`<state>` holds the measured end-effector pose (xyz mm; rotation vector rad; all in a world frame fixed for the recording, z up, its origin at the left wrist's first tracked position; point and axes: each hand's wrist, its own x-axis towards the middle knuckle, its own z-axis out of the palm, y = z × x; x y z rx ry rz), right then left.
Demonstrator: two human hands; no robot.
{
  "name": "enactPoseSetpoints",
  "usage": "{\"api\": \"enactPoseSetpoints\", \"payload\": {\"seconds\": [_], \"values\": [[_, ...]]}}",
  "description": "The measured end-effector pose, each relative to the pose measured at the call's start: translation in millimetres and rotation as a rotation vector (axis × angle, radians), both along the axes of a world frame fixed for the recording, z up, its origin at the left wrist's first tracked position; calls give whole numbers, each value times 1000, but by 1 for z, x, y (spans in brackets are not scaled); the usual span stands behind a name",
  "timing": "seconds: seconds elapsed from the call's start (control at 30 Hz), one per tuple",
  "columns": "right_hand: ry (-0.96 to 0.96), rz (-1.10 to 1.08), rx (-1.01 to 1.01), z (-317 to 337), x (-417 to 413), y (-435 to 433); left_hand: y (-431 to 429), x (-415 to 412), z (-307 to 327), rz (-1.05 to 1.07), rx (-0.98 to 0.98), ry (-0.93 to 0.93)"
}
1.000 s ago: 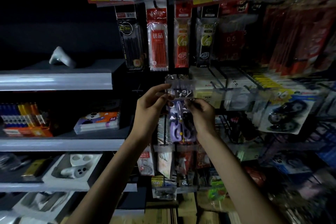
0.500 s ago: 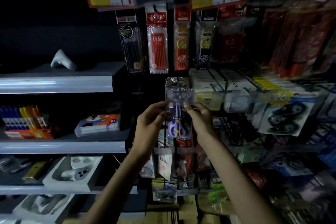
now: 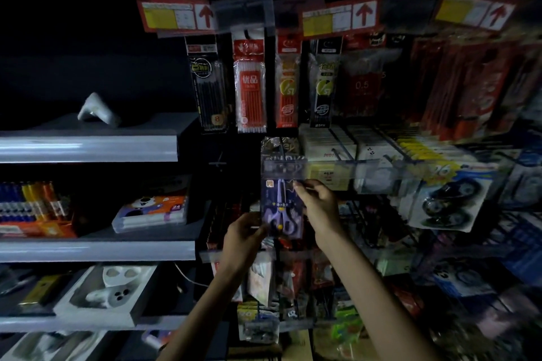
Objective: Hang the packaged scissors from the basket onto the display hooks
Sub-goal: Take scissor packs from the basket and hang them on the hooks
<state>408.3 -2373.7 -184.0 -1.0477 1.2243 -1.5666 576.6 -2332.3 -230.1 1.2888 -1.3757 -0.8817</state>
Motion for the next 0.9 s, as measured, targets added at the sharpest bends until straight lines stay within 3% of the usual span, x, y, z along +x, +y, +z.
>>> {"api": "enactPoseSetpoints", "payload": {"seconds": [0.17, 0.57, 0.9], "values": [[60, -21, -18, -7, -2, 4, 1, -6, -6, -31, -7, 82], [232, -102, 22, -71, 6, 34, 2, -14, -24, 186, -69, 186], [332, -102, 51, -81, 14, 44, 7, -16, -41, 59, -25, 255]]}}
